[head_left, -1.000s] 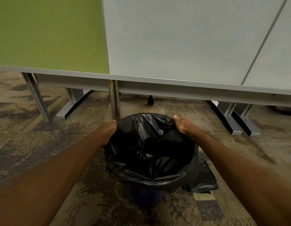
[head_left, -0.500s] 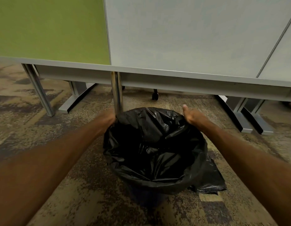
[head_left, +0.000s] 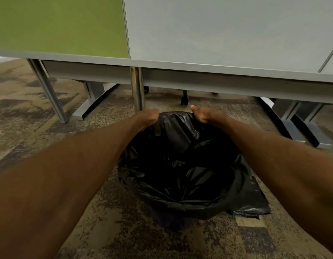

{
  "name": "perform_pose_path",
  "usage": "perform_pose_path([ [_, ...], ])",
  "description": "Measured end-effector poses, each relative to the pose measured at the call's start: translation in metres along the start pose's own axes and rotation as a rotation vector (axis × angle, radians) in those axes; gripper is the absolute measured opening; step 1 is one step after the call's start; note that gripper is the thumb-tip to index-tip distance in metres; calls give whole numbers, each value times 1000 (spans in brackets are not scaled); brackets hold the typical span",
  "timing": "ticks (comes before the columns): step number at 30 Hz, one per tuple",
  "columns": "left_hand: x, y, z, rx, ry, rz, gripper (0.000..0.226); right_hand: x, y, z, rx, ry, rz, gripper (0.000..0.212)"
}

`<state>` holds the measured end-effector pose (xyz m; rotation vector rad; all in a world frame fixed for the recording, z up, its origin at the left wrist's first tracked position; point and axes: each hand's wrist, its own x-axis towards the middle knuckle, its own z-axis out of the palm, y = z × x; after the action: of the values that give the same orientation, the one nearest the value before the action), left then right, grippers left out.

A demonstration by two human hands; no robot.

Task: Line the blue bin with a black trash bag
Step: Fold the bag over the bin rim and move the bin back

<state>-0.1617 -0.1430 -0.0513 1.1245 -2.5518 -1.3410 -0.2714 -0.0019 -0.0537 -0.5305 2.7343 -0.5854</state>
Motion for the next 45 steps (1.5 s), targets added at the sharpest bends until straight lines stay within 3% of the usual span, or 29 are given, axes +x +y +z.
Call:
perform_pose_path([
  [3,2,-1,-1,26,6,-5,56,2,1,5,-19,27,17,60],
  [6,3,0,-7,72,7,13,60,2,0,1,41,21,24,73],
  [9,6,-4,-22,66,-21,63,74,-4,4,-9,-27,140,-36,82],
  [12,7,-20,-48,104,75,94,81,-12,16,-22,-44,261,-89,78],
  [15,-3,-45,-71,-3,68,65,77,-25,30,-37,25,278,-74,74],
  [20,-50,-89,-80,-252,-54,-180,84,-83,50,-41,250,323,6,35],
  [24,-91,-102,-67,-537,-185,-459,95,-134,60,-34,676,404,267,33],
  [28,-119,-89,-60,-794,-271,-669,70,-162,58,-19,951,295,624,37],
  [30,-125,-81,-60,-939,-301,-733,61,-166,54,-17,989,246,743,51],
  [36,-122,-77,-53,-983,-298,-798,46,-157,45,-11,1008,190,895,63],
  [41,-121,-85,-53,-966,-314,-822,10,-149,47,-8,1134,178,999,58],
  [45,-123,-86,-51,-1040,-300,-841,9,-149,45,-4,1112,151,994,55],
])
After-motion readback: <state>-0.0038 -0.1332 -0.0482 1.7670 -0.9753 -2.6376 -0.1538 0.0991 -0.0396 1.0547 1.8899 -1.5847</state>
